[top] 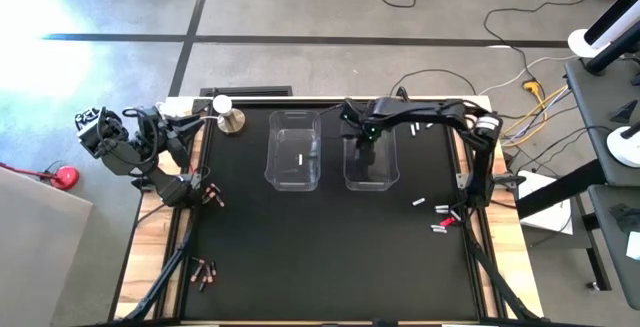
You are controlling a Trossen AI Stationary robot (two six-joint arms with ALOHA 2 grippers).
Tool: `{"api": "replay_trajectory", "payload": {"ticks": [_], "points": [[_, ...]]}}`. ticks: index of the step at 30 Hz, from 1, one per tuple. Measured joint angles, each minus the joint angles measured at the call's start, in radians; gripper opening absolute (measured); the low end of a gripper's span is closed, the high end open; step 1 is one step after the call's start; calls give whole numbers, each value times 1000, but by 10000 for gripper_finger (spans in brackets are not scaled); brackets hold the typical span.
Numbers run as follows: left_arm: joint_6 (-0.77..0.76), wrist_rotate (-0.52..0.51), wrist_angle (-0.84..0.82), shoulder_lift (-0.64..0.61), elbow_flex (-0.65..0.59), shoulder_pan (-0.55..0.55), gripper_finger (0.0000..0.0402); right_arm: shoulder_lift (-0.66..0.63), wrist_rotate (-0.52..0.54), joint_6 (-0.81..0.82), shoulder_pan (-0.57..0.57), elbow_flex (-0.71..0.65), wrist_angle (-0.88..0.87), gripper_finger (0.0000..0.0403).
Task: Sort batteries
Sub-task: Put the white battery into the right transparent bin
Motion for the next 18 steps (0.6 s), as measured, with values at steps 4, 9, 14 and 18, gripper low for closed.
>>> {"api": "replay_trajectory", "payload": {"ticks": [4, 9, 14, 18], "points": [[22, 0, 0, 0, 0, 0, 87, -82, 58, 36, -5, 74, -104, 142], [50, 1, 0, 0, 0, 0, 87, -220, 206, 164, -71, 93, -137, 147], [50, 37, 0, -1, 0, 0, 87, -300, 210, 405, -234, 25, -135, 132], [34, 203, 3, -1, -2, 0, 87, -324, 211, 544, -368, -45, -136, 127]]}}
